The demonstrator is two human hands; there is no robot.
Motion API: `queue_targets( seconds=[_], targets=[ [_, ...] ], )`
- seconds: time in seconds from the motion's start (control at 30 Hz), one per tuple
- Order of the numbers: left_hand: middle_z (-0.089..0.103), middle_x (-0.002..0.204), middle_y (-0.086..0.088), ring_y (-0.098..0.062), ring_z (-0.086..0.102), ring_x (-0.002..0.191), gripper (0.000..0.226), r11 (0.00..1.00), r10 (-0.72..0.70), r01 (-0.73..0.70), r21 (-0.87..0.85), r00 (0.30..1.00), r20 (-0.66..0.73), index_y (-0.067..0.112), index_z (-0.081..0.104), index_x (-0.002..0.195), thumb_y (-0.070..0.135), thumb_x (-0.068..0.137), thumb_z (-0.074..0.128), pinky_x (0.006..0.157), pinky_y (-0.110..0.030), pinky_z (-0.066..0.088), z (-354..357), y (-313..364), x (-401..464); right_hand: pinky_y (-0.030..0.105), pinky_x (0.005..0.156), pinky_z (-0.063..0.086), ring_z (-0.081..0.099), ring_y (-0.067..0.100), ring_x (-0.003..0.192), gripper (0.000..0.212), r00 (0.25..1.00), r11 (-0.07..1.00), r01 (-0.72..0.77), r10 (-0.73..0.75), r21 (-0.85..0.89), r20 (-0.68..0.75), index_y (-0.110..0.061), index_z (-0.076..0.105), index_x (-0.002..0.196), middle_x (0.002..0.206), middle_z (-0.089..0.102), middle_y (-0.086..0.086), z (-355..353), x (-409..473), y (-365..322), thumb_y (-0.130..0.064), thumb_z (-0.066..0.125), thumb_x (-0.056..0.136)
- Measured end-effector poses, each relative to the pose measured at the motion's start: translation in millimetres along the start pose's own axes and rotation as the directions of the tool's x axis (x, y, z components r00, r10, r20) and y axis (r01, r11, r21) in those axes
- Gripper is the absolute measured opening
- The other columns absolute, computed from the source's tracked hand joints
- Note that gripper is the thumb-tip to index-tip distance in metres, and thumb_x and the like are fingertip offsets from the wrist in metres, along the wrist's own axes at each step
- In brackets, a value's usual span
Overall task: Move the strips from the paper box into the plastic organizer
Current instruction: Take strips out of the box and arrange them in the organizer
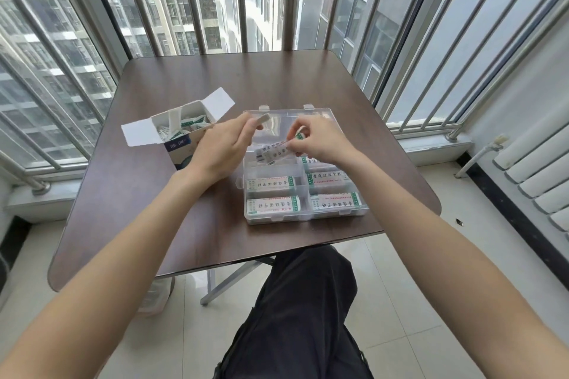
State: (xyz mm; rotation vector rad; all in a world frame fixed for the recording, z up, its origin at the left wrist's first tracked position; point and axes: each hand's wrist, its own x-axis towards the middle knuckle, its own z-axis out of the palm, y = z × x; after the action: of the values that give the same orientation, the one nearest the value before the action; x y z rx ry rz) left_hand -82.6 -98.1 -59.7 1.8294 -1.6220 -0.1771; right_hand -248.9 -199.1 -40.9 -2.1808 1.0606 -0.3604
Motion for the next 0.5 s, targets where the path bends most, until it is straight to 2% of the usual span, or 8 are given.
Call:
queue_targets(
  seconds=[0.07,0.13,0.2,0.3,0.37,0.43,0.5],
  targets=[
    [0.059,0.083,0.004,-0.021,0.058,0.088,0.047,1.000,-0.004,0.003,0.019,0.999,0.048,0.018,0.061,0.108,0.044,0.096,0.023,0.081,-0.037,0.042,-2.9,-5.3,-0.3,0.022,0.058,0.041,0.053,0.006,0.070,0.008,0.998,0.991,0.038,-0.032,-0.127,0.048,-0.020,0.063,0.082,0.073,0.057,-0.010,8.2,3.5,-6.2,-0.015,0.068,0.079],
    [0.061,0.094,-0.003,-0.022,0.057,0.097,0.051,1.000,-0.014,0.012,0.019,0.995,0.103,0.018,0.060,0.113,0.045,0.092,0.023,0.085,-0.036,0.040,-3.9,-9.4,-0.6,0.026,0.071,0.049,0.060,0.010,0.081,0.010,0.988,0.980,0.080,-0.053,-0.184,0.145,-0.017,0.067,0.091,0.084,0.065,-0.006,15.9,6.6,-10.1,-0.020,0.069,0.082],
    [0.060,0.103,-0.005,-0.021,0.056,0.101,0.048,1.000,-0.018,0.016,0.019,0.990,0.139,0.020,0.061,0.120,0.044,0.094,0.029,0.089,-0.035,0.040,-3.7,-12.0,-1.6,0.032,0.084,0.051,0.063,0.014,0.090,0.013,0.978,0.954,0.132,-0.081,-0.270,0.194,-0.018,0.070,0.095,0.096,0.069,-0.002,19.7,7.3,-13.7,-0.024,0.069,0.083],
    [0.058,0.106,-0.002,-0.017,0.054,0.093,0.032,0.999,-0.031,0.032,-0.005,0.990,0.134,0.020,0.061,0.125,0.031,0.099,0.044,0.087,-0.030,0.039,-2.8,-15.4,-4.4,0.033,0.085,0.052,0.064,0.017,0.091,0.014,0.975,0.926,0.177,-0.117,-0.335,0.190,-0.020,0.073,0.096,0.098,0.071,0.001,20.8,8.8,-17.9,-0.023,0.069,0.083],
    [0.060,0.106,-0.002,-0.015,0.054,0.091,0.031,0.999,-0.029,0.032,-0.025,0.994,0.102,0.019,0.062,0.124,0.028,0.097,0.050,0.085,-0.028,0.039,-3.9,-14.9,-7.8,0.033,0.085,0.052,0.066,0.018,0.090,0.015,0.973,0.913,0.200,-0.144,-0.355,0.178,-0.017,0.074,0.096,0.098,0.072,0.003,21.8,10.4,-18.5,-0.018,0.070,0.082],
    [0.063,0.106,-0.001,-0.017,0.058,0.097,0.030,0.999,-0.018,0.021,-0.046,0.998,0.066,0.020,0.062,0.122,0.027,0.093,0.057,0.088,-0.029,0.041,-5.2,-13.8,-11.6,0.031,0.084,0.053,0.067,0.018,0.088,0.015,0.971,0.897,0.219,-0.160,-0.384,0.179,-0.016,0.075,0.097,0.097,0.073,0.003,22.4,10.8,-17.6,-0.015,0.069,0.083],
    [0.062,0.101,0.002,-0.016,0.060,0.093,0.031,0.995,-0.041,0.044,-0.088,0.998,0.046,0.021,0.058,0.118,0.027,0.089,0.063,0.086,-0.030,0.044,-7.0,-12.7,-15.8,0.031,0.083,0.053,0.067,0.018,0.087,0.016,0.964,0.885,0.246,-0.183,-0.394,0.192,-0.015,0.075,0.098,0.098,0.073,0.004,22.4,10.3,-16.5,-0.012,0.068,0.084]
  ],
)
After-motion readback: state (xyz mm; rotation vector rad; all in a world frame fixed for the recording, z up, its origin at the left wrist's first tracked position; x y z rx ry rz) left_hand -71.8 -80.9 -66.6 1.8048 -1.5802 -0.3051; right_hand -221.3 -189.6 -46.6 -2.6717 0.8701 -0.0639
